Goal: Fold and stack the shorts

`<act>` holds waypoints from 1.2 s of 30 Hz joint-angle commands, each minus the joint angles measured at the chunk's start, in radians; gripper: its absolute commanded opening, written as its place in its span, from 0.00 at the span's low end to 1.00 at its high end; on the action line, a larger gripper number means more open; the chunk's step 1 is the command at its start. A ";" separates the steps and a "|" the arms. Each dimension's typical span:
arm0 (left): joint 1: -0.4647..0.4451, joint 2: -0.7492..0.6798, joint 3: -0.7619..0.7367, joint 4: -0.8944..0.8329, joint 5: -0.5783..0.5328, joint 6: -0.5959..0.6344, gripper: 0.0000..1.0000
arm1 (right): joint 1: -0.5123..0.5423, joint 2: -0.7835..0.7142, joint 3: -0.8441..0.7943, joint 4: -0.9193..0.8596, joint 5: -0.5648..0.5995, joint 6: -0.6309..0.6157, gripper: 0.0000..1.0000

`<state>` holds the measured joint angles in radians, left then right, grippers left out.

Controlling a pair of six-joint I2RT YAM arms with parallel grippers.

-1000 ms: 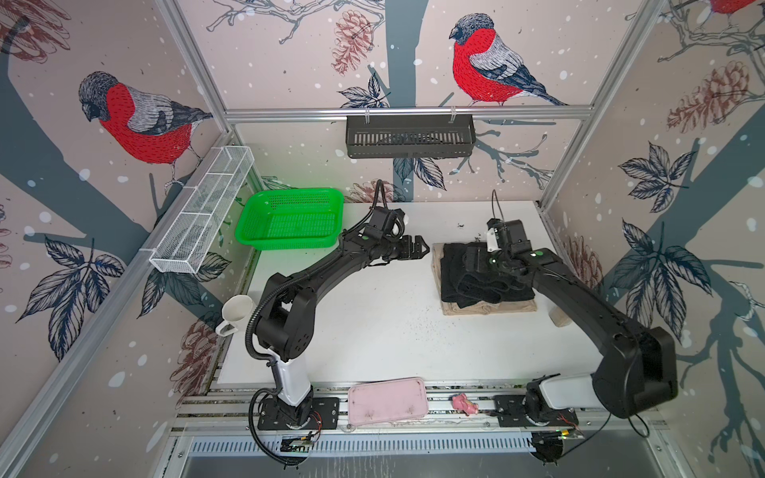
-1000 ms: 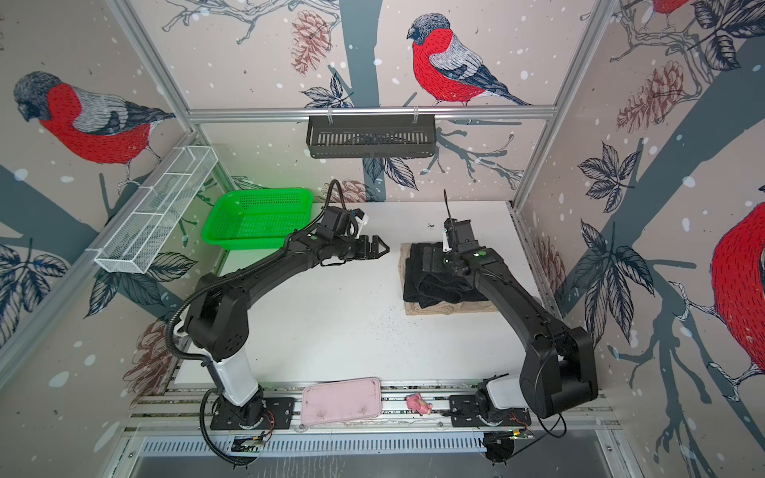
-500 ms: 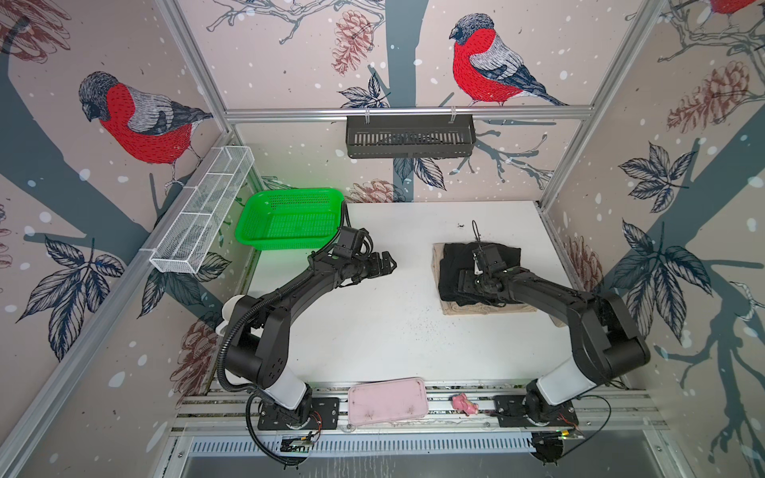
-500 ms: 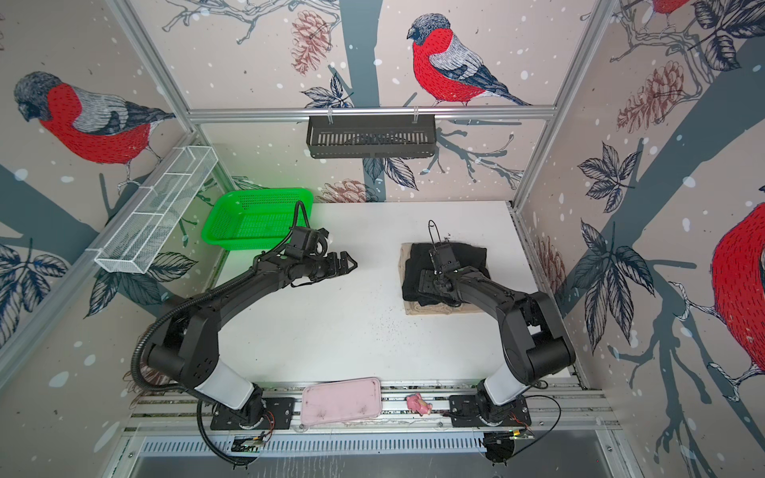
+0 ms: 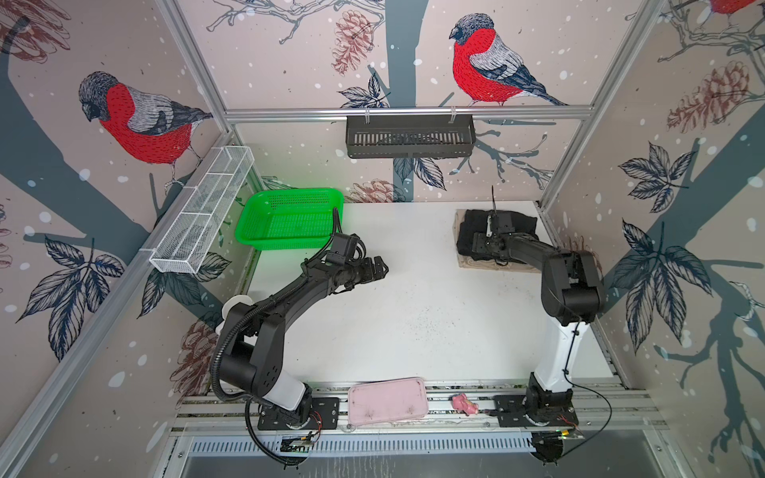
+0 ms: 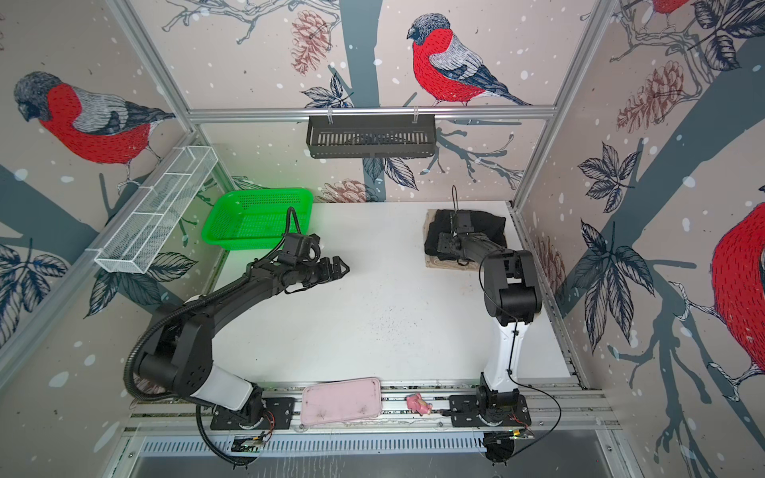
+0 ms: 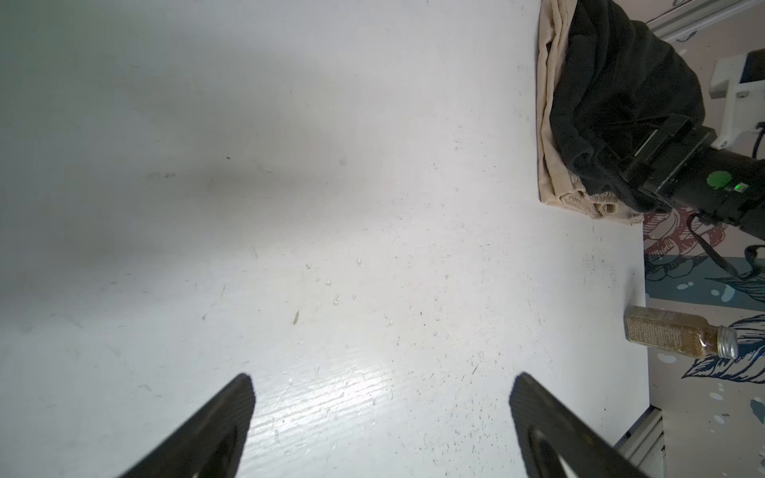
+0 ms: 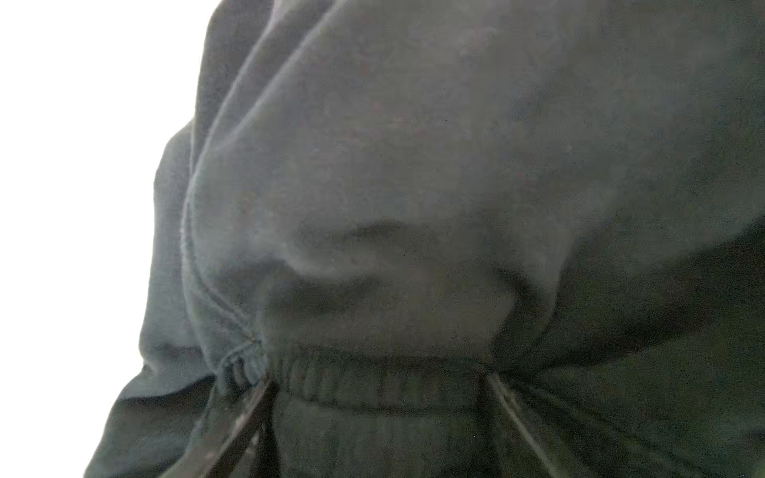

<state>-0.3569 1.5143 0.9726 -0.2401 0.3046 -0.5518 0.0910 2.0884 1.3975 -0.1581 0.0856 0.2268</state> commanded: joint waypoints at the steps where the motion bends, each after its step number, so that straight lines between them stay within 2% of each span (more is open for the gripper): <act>1: 0.011 -0.045 -0.030 0.044 -0.119 0.005 0.97 | -0.049 0.078 0.050 -0.264 0.068 -0.103 0.80; 7: 0.028 -0.139 -0.074 0.053 -0.361 0.029 0.97 | -0.048 -0.006 0.074 -0.123 0.022 -0.179 0.90; 10: 0.041 -0.188 -0.104 0.060 -0.502 0.011 0.97 | -0.049 -0.121 0.025 -0.014 -0.024 -0.179 0.98; 12: 0.051 -0.231 -0.123 0.081 -0.590 0.036 0.97 | -0.059 -0.217 -0.025 0.050 -0.072 -0.162 1.00; 13: 0.050 -0.260 -0.142 0.106 -0.677 0.057 0.97 | -0.063 -0.275 -0.057 0.081 -0.081 -0.152 1.00; 15: 0.052 -0.328 -0.215 0.205 -0.840 0.112 0.97 | -0.066 -0.392 -0.129 0.127 -0.068 -0.135 1.00; 17: 0.060 -0.403 -0.334 0.374 -1.038 0.181 0.97 | -0.084 -0.537 -0.245 0.188 -0.061 -0.115 1.00; 19: 0.088 -0.465 -0.451 0.530 -1.217 0.192 0.97 | -0.113 -0.682 -0.413 0.285 -0.065 -0.077 1.00; 20: 0.116 -0.495 -0.517 0.635 -1.252 0.214 0.97 | -0.131 -0.756 -0.511 0.345 -0.070 -0.050 1.00; 22: 0.171 -0.520 -0.652 0.883 -1.250 0.310 0.97 | -0.140 -0.872 -0.710 0.489 -0.068 -0.023 1.00; 24: 0.214 -0.500 -0.721 0.990 -1.251 0.298 0.97 | -0.140 -0.927 -0.898 0.664 -0.069 -0.007 0.99; 26: 0.275 -0.426 -0.757 1.080 -1.171 0.280 0.97 | -0.142 -0.925 -1.033 0.820 -0.068 -0.003 1.00; 30: 0.288 -0.250 -0.821 1.420 -1.076 0.452 0.97 | -0.133 -0.841 -1.090 0.947 -0.056 -0.033 1.00; 33: 0.285 -0.171 -0.823 1.504 -1.026 0.514 0.96 | -0.118 -0.758 -1.082 1.023 -0.074 -0.058 1.00; 36: 0.282 -0.168 -0.829 1.522 -0.946 0.564 0.96 | -0.076 -0.692 -1.064 1.048 -0.041 -0.117 1.00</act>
<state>-0.0742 1.3361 0.1524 1.0870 -0.7208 -0.0845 -0.0055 1.3640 0.3218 0.7605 0.0299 0.1692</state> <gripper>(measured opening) 0.965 0.995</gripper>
